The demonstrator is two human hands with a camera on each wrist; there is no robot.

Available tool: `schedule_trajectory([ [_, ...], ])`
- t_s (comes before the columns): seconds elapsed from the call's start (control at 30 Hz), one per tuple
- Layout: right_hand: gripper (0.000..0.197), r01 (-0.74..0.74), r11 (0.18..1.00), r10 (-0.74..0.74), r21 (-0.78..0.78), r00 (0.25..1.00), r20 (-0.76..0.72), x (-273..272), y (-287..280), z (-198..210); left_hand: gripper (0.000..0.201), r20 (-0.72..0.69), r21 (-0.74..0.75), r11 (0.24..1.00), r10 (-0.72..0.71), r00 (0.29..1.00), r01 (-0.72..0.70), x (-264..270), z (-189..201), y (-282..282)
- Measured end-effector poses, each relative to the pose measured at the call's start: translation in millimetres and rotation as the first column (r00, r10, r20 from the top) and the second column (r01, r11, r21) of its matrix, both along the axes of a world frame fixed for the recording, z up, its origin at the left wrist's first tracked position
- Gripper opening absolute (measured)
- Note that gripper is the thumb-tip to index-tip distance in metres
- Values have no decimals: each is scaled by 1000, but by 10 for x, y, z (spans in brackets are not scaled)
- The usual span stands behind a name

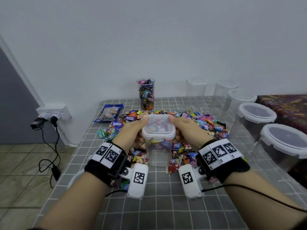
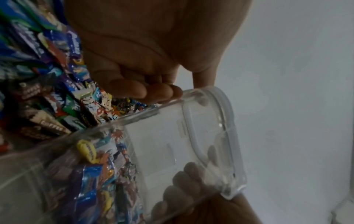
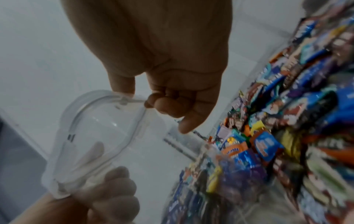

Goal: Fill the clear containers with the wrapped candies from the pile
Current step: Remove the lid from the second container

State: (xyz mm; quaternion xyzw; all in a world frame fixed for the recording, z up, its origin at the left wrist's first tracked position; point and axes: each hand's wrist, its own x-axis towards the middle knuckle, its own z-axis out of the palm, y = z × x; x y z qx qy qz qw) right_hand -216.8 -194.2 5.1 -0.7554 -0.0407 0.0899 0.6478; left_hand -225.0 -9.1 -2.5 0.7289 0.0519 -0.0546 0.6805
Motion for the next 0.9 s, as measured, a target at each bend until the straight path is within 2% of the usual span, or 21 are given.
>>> schedule_trajectory([
  [0.07,30,38,995,-37,93,999,-6,-5,27,-9,35,-13,-43,999,-19,1000,19,30,-26,4],
  [0.17,33,54,992,-54,117,999,-3,-5,48,-3,34,-4,-128,990,-52,999,51,45,-45,-7],
  [0.27,30,66,996,-67,63,998,18,-6,47,15,41,16,-186,980,-65,998,67,59,-40,-27],
  [0.37,13,85,996,-84,-20,994,65,11,45,49,42,50,-219,973,-65,997,75,78,-14,-44],
  [0.47,19,21,999,-19,-26,997,77,27,61,115,40,73,-146,987,-53,996,63,84,-22,-5],
  [0.63,19,30,990,-11,-136,991,134,18,61,191,51,97,135,990,32,995,-45,-38,-2,115],
  [0.73,13,89,973,-53,-213,985,167,1,64,166,50,67,266,959,-120,991,98,-178,58,162],
  [0.8,16,126,966,-85,-228,980,180,-16,73,149,46,41,286,941,-202,979,182,-226,82,153],
  [0.9,22,123,971,-95,-203,985,145,-58,67,155,42,88,258,960,-133,987,106,-170,89,160],
])
